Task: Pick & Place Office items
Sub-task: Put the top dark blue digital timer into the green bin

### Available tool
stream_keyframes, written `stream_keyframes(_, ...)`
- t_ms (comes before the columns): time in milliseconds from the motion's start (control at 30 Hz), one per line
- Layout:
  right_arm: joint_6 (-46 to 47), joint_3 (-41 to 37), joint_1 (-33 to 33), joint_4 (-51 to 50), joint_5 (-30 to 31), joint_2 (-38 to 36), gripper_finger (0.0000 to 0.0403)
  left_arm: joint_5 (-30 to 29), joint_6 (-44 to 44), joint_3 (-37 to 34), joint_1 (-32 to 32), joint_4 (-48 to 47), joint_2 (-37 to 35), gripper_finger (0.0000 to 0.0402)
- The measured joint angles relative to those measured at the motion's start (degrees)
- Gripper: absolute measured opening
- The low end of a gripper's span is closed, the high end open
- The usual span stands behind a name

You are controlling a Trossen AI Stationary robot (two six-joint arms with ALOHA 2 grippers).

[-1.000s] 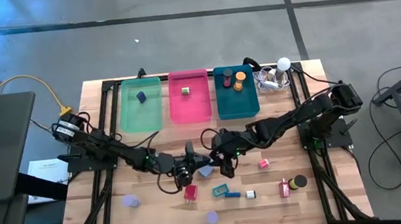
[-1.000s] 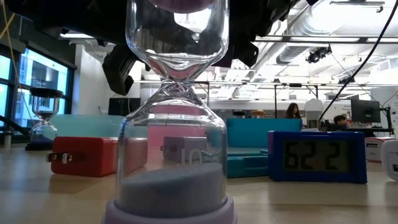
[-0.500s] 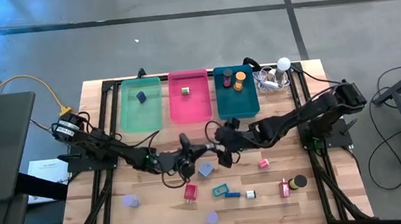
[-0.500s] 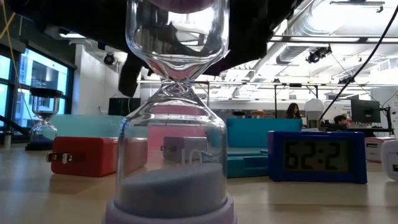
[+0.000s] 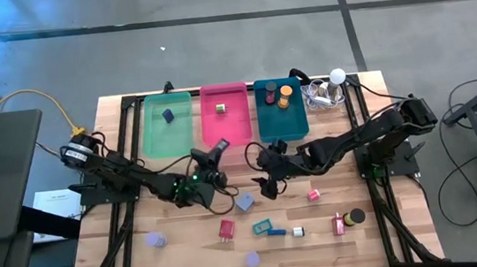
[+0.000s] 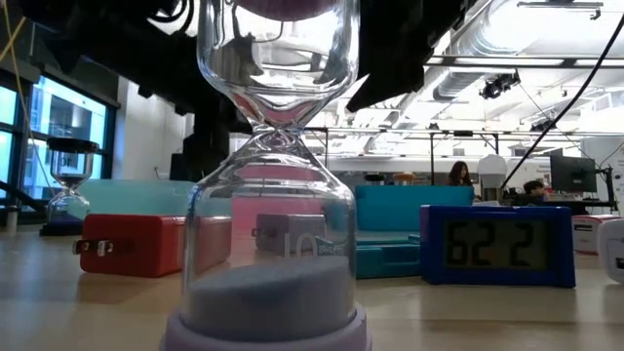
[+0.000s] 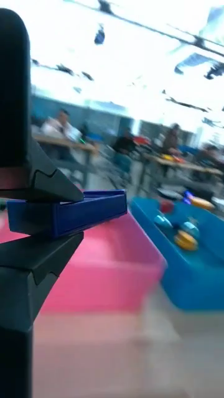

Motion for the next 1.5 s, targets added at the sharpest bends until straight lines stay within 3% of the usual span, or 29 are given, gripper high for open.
stream_keyframes(200, -0.02, 0.0, 0.02, -0.23, -0.22, 0.0, 0.0313, -6.28, -4.89, 0.0, 1.33, -9.71, -6.79, 0.0069)
stream_keyframes(333, -0.2, 0.0, 0.02, -0.3, -0.22, 0.0, 0.0313, -4.25, -15.17, 0.0, 2.98, -24.81, -15.87, 0.0069)
stream_keyframes(600, -0.22, 0.0, 0.0, -0.4, -0.22, 0.0, 0.0313, 18.74, -42.75, 0.0, 13.29, -54.67, -34.78, 0.0069)
stream_keyframes(800, -0.22, 0.0, 0.01, -0.38, -0.13, 0.0, 0.0314, 28.27, -55.94, 0.0, 22.38, -65.45, -41.23, 0.0069)
stream_keyframes(1233, -1.19, 0.0, 0.0, -0.38, -0.07, 0.0, 0.0314, 44.49, -58.73, 0.0, 38.82, -71.42, -41.1, 0.0069)
stream_keyframes(1500, -1.8, 0.0, 0.0, -0.38, -0.07, 0.0, 0.0314, 45.51, -56.81, 0.0, 43.73, -71.43, -41.1, 0.0069)
